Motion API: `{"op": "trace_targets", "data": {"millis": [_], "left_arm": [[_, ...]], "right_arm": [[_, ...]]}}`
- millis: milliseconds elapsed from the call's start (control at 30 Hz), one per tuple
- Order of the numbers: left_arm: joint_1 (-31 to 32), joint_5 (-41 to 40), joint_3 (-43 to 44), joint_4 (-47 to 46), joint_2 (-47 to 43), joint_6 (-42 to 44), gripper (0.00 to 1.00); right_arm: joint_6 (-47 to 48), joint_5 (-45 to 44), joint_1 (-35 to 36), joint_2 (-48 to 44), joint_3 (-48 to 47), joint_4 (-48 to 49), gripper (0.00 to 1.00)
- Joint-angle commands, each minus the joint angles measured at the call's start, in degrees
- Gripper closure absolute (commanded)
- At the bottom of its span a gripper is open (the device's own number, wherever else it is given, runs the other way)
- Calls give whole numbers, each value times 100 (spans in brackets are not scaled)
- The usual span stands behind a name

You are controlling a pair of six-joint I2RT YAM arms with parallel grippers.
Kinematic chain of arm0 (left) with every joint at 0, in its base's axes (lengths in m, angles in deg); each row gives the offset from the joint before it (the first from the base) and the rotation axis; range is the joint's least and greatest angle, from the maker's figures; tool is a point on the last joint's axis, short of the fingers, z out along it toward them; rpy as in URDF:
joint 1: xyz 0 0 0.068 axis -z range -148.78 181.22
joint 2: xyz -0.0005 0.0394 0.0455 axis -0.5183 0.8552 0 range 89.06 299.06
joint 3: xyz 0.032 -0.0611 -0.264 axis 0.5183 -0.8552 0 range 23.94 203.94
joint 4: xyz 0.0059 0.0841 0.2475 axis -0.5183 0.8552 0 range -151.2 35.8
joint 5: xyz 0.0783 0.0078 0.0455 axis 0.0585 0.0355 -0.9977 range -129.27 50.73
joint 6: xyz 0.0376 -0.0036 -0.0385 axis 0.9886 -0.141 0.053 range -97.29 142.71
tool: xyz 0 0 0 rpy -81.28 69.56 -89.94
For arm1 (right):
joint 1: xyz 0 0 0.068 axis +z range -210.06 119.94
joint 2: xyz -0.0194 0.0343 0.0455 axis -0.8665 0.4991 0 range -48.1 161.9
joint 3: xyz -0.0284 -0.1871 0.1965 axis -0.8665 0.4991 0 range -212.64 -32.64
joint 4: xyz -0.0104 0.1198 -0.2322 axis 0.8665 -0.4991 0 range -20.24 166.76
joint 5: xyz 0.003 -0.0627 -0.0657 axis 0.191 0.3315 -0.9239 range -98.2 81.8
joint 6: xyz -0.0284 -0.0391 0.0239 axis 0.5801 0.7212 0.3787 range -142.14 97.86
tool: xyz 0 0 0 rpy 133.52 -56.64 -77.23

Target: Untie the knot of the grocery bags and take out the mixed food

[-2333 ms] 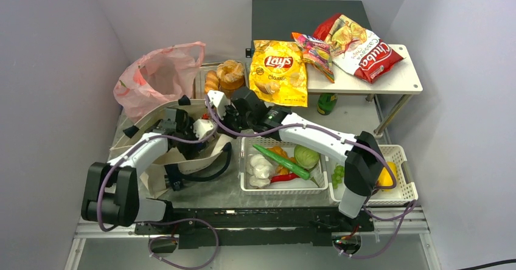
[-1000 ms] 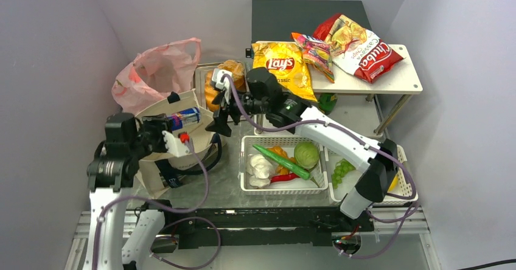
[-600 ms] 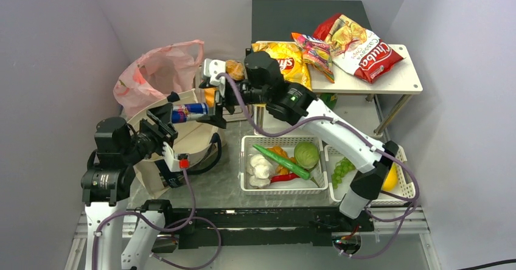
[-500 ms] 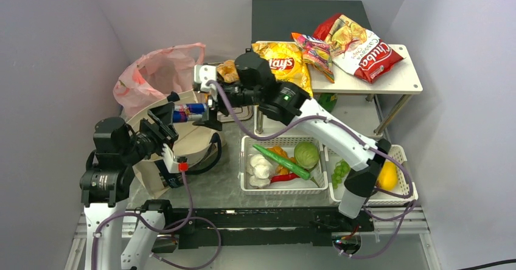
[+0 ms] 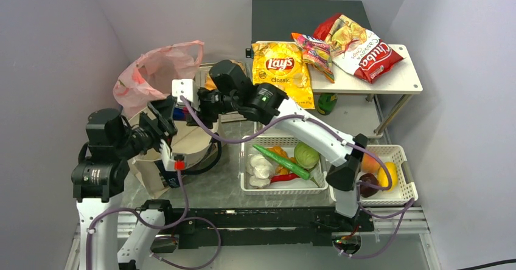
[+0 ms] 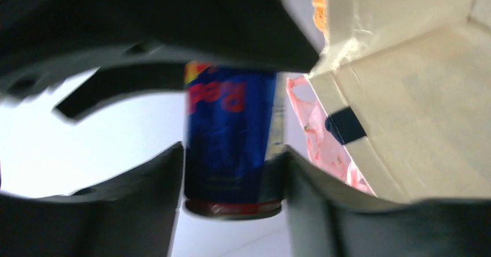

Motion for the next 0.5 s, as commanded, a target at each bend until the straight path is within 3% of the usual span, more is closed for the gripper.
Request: {"op": "trace_targets", "data": {"millis": [0, 67, 133, 233, 333, 400, 467], "left_arm": [[33, 670, 894, -1495, 147, -2661, 24], [16, 92, 1194, -2155, 357, -5052, 7], [-173, -40, 1527, -1977, 542, -6333, 5], [-427, 266, 1337, -2405, 355, -8219, 1], [-432, 849, 1420, -2712, 353, -10063, 1], [-432, 1749, 1610, -3021, 531, -11357, 1], [-427, 2620, 1557, -3971, 705, -12941, 1]], "right_arm": [[-294, -216, -13, -714, 724, 777, 100], [-826, -120, -228, -1202, 1429, 1788, 100], [-1437, 6, -469, -1764, 2384, 2858, 100], [-2060, -41, -642, -2551, 3362, 4197, 100], [-2247, -156, -649, -2998, 3911, 4944, 100], [-2408, -235, -647, -3190, 4112, 5180, 100], [-2496, -258, -638, -3379, 4342, 5445, 100]]}}
